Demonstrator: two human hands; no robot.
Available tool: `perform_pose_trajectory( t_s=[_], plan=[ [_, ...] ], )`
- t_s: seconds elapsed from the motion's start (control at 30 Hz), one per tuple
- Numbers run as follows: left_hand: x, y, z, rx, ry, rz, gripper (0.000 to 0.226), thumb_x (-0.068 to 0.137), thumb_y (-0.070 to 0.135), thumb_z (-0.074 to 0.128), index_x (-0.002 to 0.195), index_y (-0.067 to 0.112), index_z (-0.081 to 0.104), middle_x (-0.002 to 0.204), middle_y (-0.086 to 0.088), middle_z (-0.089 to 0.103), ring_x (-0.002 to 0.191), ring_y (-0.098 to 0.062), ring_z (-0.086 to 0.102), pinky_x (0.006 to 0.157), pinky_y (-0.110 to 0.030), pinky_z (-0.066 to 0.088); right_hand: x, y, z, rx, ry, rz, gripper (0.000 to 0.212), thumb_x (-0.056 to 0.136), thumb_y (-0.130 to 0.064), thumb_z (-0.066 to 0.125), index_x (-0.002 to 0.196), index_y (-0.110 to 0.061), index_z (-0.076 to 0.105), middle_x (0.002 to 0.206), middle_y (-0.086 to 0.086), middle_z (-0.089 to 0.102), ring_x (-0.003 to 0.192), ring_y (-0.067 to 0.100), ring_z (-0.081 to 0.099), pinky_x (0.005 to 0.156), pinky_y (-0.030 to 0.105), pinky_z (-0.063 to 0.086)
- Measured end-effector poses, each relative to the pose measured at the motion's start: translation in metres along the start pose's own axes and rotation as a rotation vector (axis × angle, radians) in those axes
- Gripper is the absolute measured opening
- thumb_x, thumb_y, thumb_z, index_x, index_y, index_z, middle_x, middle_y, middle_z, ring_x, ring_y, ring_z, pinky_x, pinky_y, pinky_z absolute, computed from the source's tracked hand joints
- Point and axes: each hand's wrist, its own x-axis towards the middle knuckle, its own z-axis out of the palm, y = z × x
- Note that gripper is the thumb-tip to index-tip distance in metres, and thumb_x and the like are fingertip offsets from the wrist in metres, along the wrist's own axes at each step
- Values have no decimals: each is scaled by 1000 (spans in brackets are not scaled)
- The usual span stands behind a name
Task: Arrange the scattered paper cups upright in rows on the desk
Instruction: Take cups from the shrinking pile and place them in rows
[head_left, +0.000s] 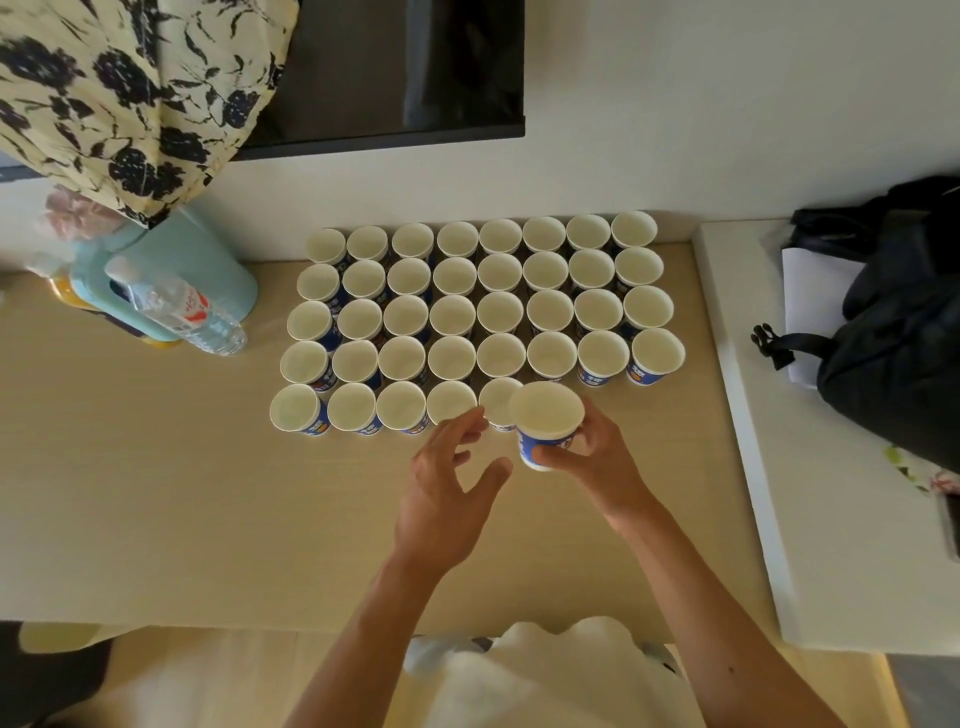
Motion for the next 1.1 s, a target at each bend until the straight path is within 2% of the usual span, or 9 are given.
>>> perform_pose_trajectory(
  t_s=[0.07,0.13,0.23,0.37,0.47,0.63,0.8,1.0,1.1],
  plan=[
    [0,1,-2,-15,35,-28,44,83,30,74,120,45,56,119,15,67,112,-1,62,94,-22,52,7,14,-6,-68,121,3,72,58,-43,84,124,-27,61,117,-6,68,105,15,63,92,34,48],
    [-1,1,-3,-23,51,-52,44,87,22,77,115,49,54,118,17,67,112,0,62,94,-24,53,15,30,-9,-89,208,44,72,56,-43,86,122,-29,60,116,-7,67,105,19,63,90,34,50],
    [-2,1,-4,-43,60,-80,43,89,17,77,113,46,56,118,16,68,111,-1,63,94,-25,55,26,54,-12,-56,279,88,68,64,-26,89,124,-29,58,119,-4,66,109,18,64,94,41,55],
    [-4,-1,-4,-82,78,-112,33,87,25,75,117,31,63,117,15,68,110,-3,64,92,-27,56,38,78,-13,-114,263,53,70,71,-12,86,132,-26,54,127,-3,62,117,15,61,91,34,57],
    [-5,-3,-6,-89,85,-133,31,90,14,75,118,23,65,117,15,69,110,-2,64,91,-27,56,44,87,-13,-153,259,53,70,72,-6,85,130,-29,53,127,-1,60,117,15,61,91,34,57],
    [-9,-5,-8,-106,89,-161,27,91,13,74,115,23,66,114,15,70,109,-2,65,89,-22,56,51,98,-10,-117,262,68,71,65,-15,83,129,-30,54,128,1,60,118,20,62,86,28,57],
    [-11,-9,-8,-119,107,-179,25,90,19,74,114,23,67,113,15,71,109,-3,66,88,-21,55,55,102,-6,-56,280,78,70,77,5,78,129,-33,50,132,3,58,119,26,63,82,14,55],
    [-12,-13,-9,-117,111,-189,24,91,14,74,113,22,67,114,14,71,109,-4,66,87,-20,55,59,105,-5,-60,282,66,71,81,9,74,140,-19,48,139,9,54,127,22,58,88,12,53],
    [-13,-14,-9,-121,109,-192,24,92,14,74,113,22,67,114,15,71,109,-4,66,86,-19,54,59,105,-7,-69,287,79,71,83,8,72,143,-20,46,141,6,53,127,20,58,91,12,52]
  ],
)
